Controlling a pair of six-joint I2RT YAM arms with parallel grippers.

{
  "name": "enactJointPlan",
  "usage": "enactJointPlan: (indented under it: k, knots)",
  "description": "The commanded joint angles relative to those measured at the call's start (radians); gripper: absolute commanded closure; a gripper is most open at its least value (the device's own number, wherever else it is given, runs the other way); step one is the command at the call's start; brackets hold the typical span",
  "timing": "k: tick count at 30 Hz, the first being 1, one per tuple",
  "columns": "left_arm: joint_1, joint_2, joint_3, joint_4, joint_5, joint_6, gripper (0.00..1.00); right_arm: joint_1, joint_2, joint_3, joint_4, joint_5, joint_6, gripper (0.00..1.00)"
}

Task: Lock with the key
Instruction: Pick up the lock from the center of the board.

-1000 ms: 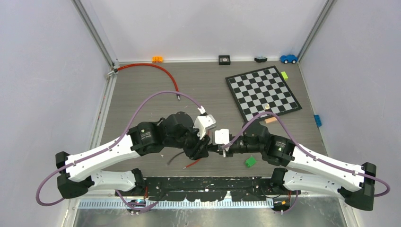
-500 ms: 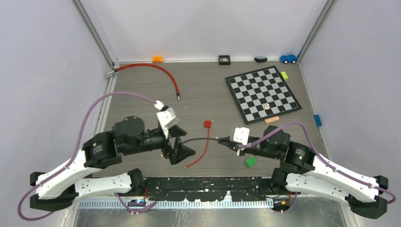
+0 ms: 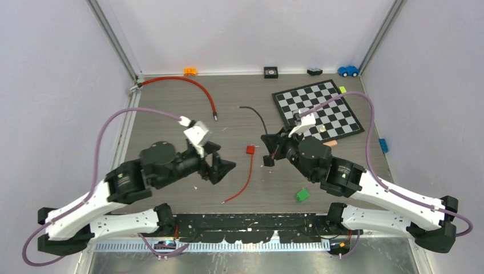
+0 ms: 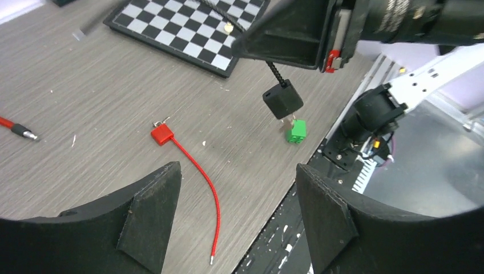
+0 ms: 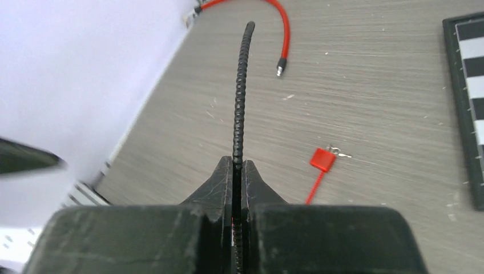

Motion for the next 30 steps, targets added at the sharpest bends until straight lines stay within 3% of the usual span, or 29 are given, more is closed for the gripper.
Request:
enactJointPlan:
  k: [1, 6, 15, 20, 27, 30]
  knots:
    - [-0.001, 0.164, 0.009, 0.097, -0.016, 0.006, 0.25, 0.003, 0.035, 0.093, 0.055, 0.198, 0.425, 0.99]
    - [-0.007, 0.267, 0.028, 0.175, -0.039, 0.018, 0.20, 0.003, 0.039, 0.097, 0.027, 0.269, 0.635, 0.99]
    - [-0.027, 0.268, -0.045, 0.423, -0.001, -0.029, 0.15, 0.002, 0.010, 0.074, -0.016, 0.337, 0.740, 0.99]
    - [-0.040, 0.311, -0.048, 0.447, 0.018, -0.061, 0.15, 0.003, 0.021, 0.064, -0.002, 0.328, 0.784, 0.99]
    - [-0.047, 0.341, -0.053, 0.439, -0.101, -0.092, 0.16, 0.003, 0.015, 0.048, 0.048, 0.303, 0.799, 0.99]
    - [-0.047, 0.359, -0.037, 0.429, -0.139, -0.110, 0.20, 0.002, 0.009, 0.042, 0.059, 0.297, 0.795, 0.99]
